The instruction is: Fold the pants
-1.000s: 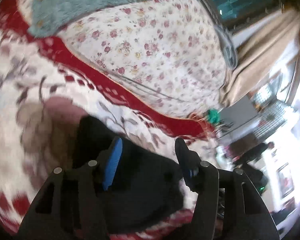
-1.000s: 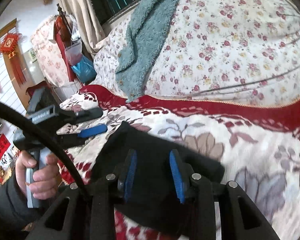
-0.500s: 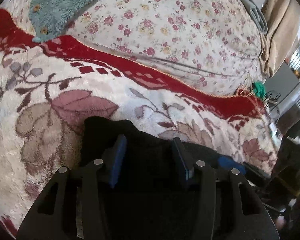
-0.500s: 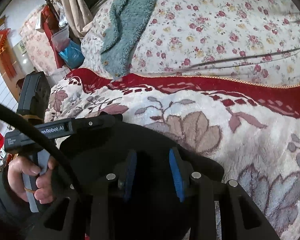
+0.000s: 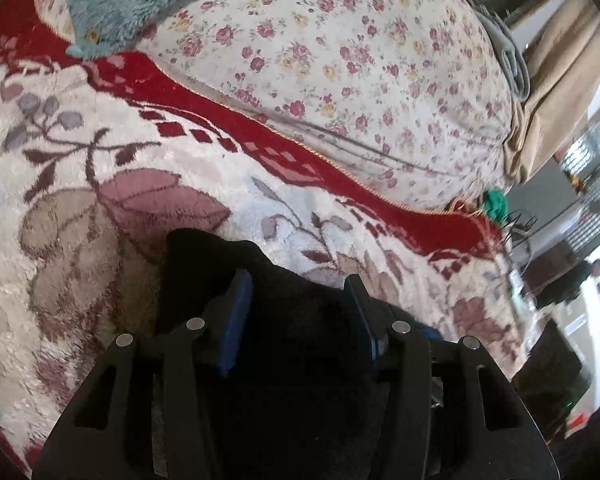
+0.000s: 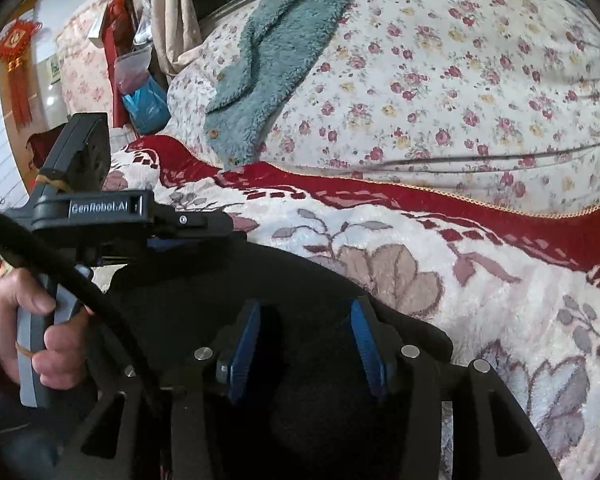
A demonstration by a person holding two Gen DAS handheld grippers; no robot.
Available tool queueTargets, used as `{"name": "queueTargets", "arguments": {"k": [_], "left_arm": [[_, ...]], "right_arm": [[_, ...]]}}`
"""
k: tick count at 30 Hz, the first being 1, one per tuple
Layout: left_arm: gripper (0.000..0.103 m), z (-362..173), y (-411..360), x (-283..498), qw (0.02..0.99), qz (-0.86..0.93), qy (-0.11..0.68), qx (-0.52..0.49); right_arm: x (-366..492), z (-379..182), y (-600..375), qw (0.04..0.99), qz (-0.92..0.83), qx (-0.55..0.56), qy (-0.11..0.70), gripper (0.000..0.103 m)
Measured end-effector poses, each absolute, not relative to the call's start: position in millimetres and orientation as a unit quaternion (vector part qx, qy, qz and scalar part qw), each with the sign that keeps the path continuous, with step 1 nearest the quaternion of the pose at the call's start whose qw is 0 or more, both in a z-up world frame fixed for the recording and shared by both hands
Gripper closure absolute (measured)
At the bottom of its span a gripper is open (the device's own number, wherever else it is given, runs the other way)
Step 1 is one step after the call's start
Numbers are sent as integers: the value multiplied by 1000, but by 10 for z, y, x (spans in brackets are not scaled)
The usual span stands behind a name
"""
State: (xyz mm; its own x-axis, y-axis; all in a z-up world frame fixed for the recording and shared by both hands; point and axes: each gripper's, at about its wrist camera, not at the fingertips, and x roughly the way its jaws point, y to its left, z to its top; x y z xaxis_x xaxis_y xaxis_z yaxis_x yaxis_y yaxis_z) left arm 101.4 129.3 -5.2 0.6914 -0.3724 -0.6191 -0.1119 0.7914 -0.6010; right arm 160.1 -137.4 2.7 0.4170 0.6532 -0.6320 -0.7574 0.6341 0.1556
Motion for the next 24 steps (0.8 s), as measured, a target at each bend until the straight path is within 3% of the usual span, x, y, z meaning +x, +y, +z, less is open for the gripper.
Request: {"name": "queueTargets", "arguments": {"k": [15, 22, 24], "left_arm": [[56, -39, 1320, 1003, 864, -74, 382, -320], [55, 204, 1448, 699, 891, -59, 317, -320], [40, 290, 1537, 520, 900, -51, 297, -315]], "right_arm": [[1556, 34, -1352, 845, 419, -92, 320, 54], [1601, 258, -1431, 826, 451, -58, 333, 44], [1681, 401, -1695, 833, 446, 16, 326, 42]]}}
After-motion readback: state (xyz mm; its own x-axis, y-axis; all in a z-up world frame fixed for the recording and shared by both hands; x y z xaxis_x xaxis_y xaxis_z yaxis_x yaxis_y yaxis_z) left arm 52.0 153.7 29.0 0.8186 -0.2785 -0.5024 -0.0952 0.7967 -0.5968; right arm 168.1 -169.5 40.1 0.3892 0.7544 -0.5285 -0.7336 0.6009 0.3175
